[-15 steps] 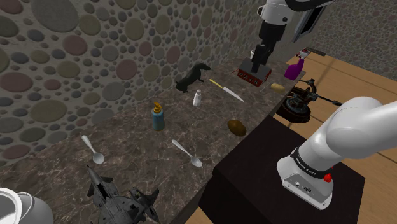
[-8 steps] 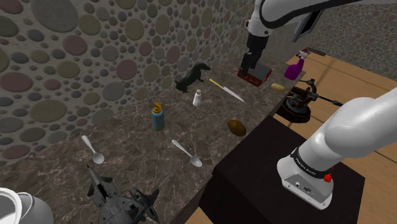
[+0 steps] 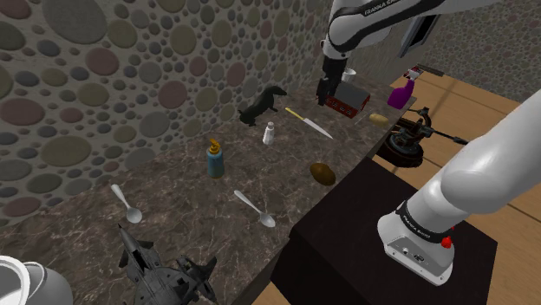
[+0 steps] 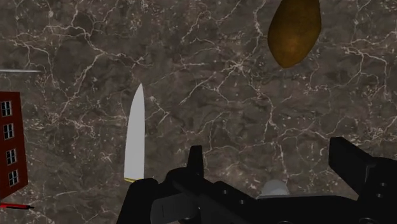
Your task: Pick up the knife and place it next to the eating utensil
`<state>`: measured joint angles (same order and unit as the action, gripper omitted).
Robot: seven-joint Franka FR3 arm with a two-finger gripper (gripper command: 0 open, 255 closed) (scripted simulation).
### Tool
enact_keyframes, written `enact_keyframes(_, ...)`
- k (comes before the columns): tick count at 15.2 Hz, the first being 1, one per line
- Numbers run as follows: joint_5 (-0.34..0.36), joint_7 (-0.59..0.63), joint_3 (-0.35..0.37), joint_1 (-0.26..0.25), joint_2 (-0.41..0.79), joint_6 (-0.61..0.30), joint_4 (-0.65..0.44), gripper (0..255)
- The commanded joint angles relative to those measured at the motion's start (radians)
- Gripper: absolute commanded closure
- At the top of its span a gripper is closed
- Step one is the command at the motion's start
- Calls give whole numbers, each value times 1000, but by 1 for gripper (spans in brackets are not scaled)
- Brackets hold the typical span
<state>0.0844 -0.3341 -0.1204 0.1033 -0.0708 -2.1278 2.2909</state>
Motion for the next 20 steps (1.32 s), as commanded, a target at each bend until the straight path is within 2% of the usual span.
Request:
enact_keyframes(1, -1, -16, -8, 6, 78, -46, -30, 0)
enact_keyframes(11, -29, -114, -31, 62, 467, -127, -326, 0)
enact_keyframes(20, -50, -178, -26, 129, 834, -90, -722, 0)
